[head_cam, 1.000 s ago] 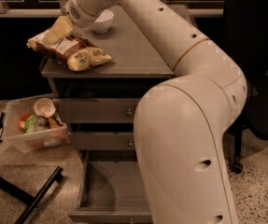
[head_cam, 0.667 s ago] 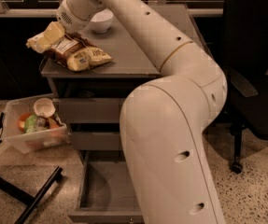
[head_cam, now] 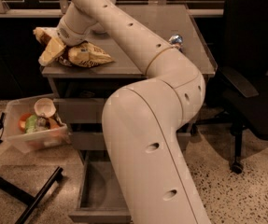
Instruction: Place brown chip bag into bottom drawer
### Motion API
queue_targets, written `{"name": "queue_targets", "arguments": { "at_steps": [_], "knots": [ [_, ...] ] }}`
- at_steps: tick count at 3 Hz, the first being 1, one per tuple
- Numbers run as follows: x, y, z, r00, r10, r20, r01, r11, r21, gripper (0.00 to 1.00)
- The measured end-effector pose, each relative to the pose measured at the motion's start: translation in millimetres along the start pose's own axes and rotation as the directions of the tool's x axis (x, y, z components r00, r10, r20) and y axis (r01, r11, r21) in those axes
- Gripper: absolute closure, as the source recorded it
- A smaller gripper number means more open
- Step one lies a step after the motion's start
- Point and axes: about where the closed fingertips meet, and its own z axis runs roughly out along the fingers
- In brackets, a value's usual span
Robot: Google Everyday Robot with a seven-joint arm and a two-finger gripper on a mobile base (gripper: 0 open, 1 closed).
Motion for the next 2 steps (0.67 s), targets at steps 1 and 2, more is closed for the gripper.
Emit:
{"name": "queue_targets", "arguments": {
  "at_steps": [1,2],
  "knots": [
    [-1.7,0.2,-2.4,1.0,0.0,0.0,0.0,1.0,0.001,0.25],
    [7.4,-23.3,-20.8,0.999,0.042,-0.017,-0.04,0.9915,0.124,0.48]
  ]
}}
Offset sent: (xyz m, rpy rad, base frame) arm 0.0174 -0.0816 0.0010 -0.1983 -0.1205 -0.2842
